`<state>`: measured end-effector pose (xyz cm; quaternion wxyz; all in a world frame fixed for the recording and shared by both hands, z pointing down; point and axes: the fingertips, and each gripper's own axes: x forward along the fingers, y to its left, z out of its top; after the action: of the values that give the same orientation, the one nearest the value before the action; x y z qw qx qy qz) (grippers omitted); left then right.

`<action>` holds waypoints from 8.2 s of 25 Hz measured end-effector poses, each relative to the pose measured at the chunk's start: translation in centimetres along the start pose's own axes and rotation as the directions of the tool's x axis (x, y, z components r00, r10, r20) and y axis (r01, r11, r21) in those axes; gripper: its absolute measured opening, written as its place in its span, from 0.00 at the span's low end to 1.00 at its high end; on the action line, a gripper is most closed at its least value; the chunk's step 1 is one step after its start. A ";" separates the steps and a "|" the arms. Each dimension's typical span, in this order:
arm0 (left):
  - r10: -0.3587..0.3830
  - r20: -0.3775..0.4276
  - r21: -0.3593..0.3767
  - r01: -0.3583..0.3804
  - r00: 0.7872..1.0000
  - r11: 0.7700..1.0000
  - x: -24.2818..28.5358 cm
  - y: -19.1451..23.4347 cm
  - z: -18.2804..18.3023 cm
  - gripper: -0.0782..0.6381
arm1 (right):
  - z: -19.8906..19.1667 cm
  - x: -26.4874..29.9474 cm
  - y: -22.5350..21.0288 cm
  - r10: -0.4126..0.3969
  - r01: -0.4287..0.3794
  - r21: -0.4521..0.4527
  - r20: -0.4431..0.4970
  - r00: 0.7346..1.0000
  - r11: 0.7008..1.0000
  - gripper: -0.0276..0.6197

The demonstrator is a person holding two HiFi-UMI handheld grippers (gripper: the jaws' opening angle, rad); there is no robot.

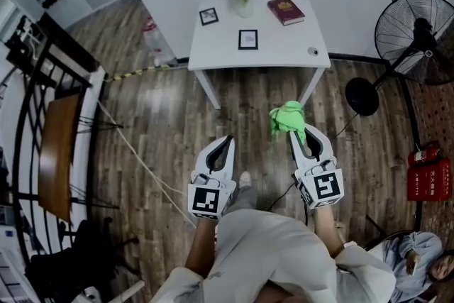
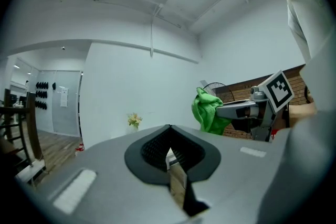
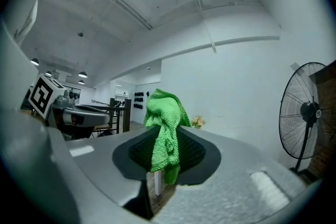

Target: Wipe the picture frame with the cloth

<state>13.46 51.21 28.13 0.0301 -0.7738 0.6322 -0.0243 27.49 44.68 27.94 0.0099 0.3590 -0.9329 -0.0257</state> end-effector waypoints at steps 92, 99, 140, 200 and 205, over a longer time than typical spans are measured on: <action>-0.201 -0.384 -0.186 0.138 0.901 0.973 52.3 26.9 -23.2 0.14 | -20.6 51.7 -27.0 -0.001 0.061 0.129 -0.425 0.905 0.990 0.17; -0.312 -0.488 -0.180 0.256 0.815 0.950 53.0 26.4 -28.3 0.14 | -23.9 53.4 -26.3 -0.028 0.111 0.136 -0.502 0.864 0.984 0.17; -0.476 -0.649 -0.268 0.408 0.593 0.873 54.4 25.4 -37.6 0.14 | -31.4 63.0 -23.1 0.033 0.103 0.169 -0.652 0.757 0.980 0.17; -0.469 -0.652 -0.294 0.371 0.596 0.881 54.6 25.6 -37.7 0.14 | -36.2 59.3 -31.8 -0.132 0.309 0.088 -0.772 0.622 0.947 0.16; -0.470 -0.652 -0.291 0.375 0.595 0.880 54.6 25.5 -37.7 0.14 | -33.5 57.7 -33.7 -0.206 0.361 0.052 -0.743 0.637 0.931 0.16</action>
<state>-3.45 -8.00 63.76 -0.2683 -0.8319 0.3928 -0.2857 8.42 -20.32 59.53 0.3387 0.4810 -0.7811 0.2093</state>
